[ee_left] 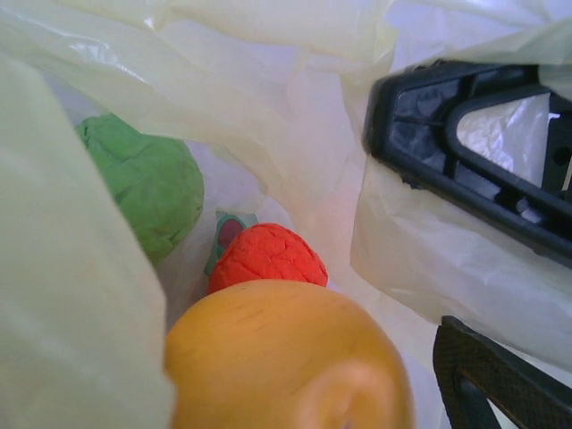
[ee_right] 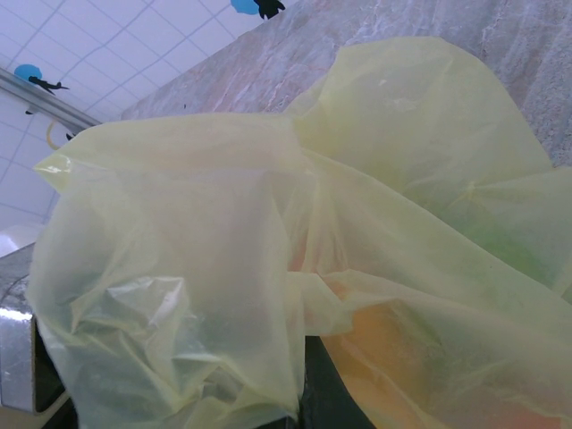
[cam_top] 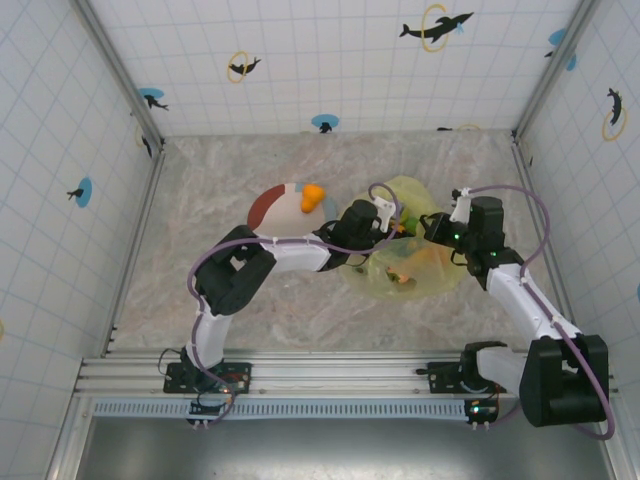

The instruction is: Place the fruits into the plastic bag

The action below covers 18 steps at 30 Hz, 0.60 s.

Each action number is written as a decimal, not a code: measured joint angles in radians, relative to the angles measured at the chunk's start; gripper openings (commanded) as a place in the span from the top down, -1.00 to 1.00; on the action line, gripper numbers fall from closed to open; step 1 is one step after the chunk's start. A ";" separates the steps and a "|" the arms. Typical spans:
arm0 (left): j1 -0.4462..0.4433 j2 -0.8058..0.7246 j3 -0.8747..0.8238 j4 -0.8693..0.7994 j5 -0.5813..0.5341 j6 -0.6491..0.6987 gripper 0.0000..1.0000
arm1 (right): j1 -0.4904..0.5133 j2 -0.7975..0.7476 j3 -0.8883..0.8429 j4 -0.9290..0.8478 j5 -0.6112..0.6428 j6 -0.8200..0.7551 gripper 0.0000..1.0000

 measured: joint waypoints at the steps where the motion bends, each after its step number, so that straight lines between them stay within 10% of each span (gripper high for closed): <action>1: 0.000 0.000 0.002 -0.002 -0.001 0.002 -0.76 | 0.000 0.000 0.000 0.000 0.000 0.000 1.00; 18: 0.003 -0.097 -0.044 -0.047 -0.018 0.073 -0.72 | -0.003 0.000 0.000 0.001 -0.001 0.000 1.00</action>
